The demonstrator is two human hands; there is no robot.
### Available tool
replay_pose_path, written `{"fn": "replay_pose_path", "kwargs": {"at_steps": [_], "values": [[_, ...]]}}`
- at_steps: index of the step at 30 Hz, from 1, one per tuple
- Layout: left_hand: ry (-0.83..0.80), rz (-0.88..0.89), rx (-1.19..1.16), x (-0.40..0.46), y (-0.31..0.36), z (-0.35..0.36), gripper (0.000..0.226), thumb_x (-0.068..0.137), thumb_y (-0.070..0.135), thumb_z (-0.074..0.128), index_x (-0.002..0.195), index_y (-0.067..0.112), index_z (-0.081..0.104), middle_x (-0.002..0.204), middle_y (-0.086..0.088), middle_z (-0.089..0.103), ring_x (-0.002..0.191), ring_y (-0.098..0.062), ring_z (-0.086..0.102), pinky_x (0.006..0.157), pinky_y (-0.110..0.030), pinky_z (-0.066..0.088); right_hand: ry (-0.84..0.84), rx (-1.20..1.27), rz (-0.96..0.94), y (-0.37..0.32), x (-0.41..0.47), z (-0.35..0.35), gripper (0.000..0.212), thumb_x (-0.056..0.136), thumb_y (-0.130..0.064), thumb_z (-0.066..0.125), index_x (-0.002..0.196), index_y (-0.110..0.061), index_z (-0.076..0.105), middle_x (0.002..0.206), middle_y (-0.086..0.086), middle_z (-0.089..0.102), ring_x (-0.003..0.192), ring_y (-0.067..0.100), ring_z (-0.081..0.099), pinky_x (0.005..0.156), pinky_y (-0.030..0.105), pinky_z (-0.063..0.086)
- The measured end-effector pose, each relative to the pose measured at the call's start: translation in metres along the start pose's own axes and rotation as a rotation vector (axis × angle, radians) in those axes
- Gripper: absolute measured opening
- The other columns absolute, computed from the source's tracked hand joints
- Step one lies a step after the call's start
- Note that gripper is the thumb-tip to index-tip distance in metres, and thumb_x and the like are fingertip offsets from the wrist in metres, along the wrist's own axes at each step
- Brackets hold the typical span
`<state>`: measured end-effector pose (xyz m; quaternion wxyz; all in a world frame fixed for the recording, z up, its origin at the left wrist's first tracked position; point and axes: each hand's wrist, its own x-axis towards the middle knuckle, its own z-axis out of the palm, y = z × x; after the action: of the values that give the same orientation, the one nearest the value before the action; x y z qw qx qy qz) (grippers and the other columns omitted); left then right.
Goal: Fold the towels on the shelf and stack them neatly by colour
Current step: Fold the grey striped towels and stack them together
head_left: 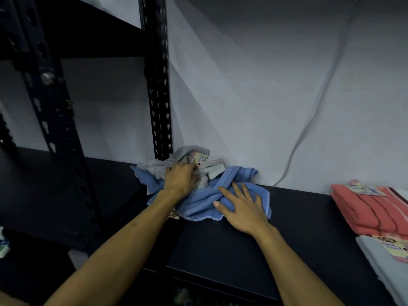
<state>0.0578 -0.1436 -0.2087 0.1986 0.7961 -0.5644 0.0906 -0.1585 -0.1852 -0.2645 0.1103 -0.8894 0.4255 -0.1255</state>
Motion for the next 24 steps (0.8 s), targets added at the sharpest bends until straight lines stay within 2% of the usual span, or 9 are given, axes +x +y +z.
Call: {"fn": "replay_pose_path", "kwargs": {"at_steps": [2, 4, 7, 11, 14, 17, 21, 24], "values": [[0.118, 0.007, -0.097, 0.005, -0.002, -0.017, 0.023, 0.095, 0.024, 0.056, 0.114, 0.019, 0.069, 0.111, -0.014, 0.07, 0.105, -0.039, 0.064, 0.085, -0.043, 0.05, -0.023, -0.006, 0.012, -0.003, 0.001, -0.001, 0.07, 0.09, -0.079, 0.014, 0.154, -0.053, 0.006, 0.168, -0.009, -0.005, 0.154, 0.018, -0.013, 0.122, 0.057, -0.002], [0.198, -0.028, -0.244, 0.011, -0.007, -0.04, 0.022, 0.095, 0.017, 0.057, 0.11, 0.015, 0.073, 0.103, -0.02, 0.072, 0.096, -0.04, 0.067, 0.078, -0.042, 0.055, -0.05, -0.02, 0.034, -0.007, 0.003, -0.002, 0.071, 0.088, -0.082, 0.01, 0.153, -0.055, 0.004, 0.168, -0.009, -0.005, 0.154, 0.02, -0.014, 0.121, 0.058, -0.004], [0.232, -0.077, -0.43, 0.02, -0.01, -0.074, 0.017, 0.095, 0.011, 0.059, 0.103, 0.01, 0.074, 0.091, -0.011, 0.073, 0.088, -0.028, 0.069, 0.072, -0.029, 0.05, -0.075, -0.034, 0.068, -0.017, 0.005, -0.003, 0.071, 0.088, -0.082, 0.008, 0.153, -0.055, 0.002, 0.168, -0.006, -0.008, 0.153, 0.022, -0.017, 0.119, 0.059, -0.007], [0.361, -0.108, -0.546, 0.027, -0.002, -0.116, 0.017, 0.097, 0.008, 0.058, 0.099, 0.01, 0.074, 0.091, 0.001, 0.067, 0.086, -0.013, 0.06, 0.077, -0.02, 0.042, -0.073, -0.046, 0.075, -0.036, 0.01, 0.003, 0.074, 0.088, -0.083, 0.011, 0.154, -0.053, -0.003, 0.168, -0.001, -0.009, 0.153, 0.026, -0.015, 0.12, 0.061, -0.005], [0.441, -0.096, -0.573, 0.035, 0.0, -0.14, 0.018, 0.094, 0.003, 0.057, 0.096, 0.007, 0.074, 0.09, -0.001, 0.067, 0.089, -0.016, 0.062, 0.077, -0.022, 0.042, 0.026, 0.018, 0.089, -0.038, 0.015, 0.006, 0.074, 0.091, -0.08, 0.02, 0.155, -0.051, 0.001, 0.169, -0.001, 0.001, 0.155, 0.025, -0.007, 0.12, 0.061, 0.001], [0.498, -0.137, -0.658, 0.044, -0.003, -0.163, 0.02, 0.094, 0.002, 0.055, 0.097, 0.006, 0.075, 0.092, -0.002, 0.067, 0.091, -0.015, 0.061, 0.08, -0.023, 0.046, 0.113, 0.061, 0.172, -0.029, 0.018, 0.007, 0.07, 0.095, -0.073, 0.024, 0.157, -0.044, 0.012, 0.168, 0.0, 0.011, 0.155, 0.024, -0.001, 0.12, 0.06, 0.005], [0.57, -0.25, -0.905, 0.061, -0.009, -0.193, 0.018, 0.097, 0.016, 0.059, 0.082, 0.019, 0.069, 0.086, 0.002, 0.068, 0.085, -0.012, 0.063, 0.074, -0.025, 0.052, 0.114, -0.005, 0.266, -0.026, 0.023, 0.012, 0.065, 0.099, -0.065, 0.024, 0.158, -0.038, 0.017, 0.168, 0.003, 0.011, 0.155, 0.026, -0.001, 0.12, 0.06, 0.006], [0.569, -0.256, -1.041, 0.069, -0.01, -0.206, 0.017, 0.097, 0.017, 0.058, 0.087, 0.018, 0.072, 0.087, 0.003, 0.072, 0.085, -0.011, 0.069, 0.081, -0.029, 0.06, 0.186, 0.04, 0.283, -0.022, 0.025, 0.011, 0.064, 0.099, -0.065, 0.027, 0.155, -0.036, 0.027, 0.166, 0.005, 0.018, 0.154, 0.028, 0.006, 0.119, 0.06, 0.011]]}}
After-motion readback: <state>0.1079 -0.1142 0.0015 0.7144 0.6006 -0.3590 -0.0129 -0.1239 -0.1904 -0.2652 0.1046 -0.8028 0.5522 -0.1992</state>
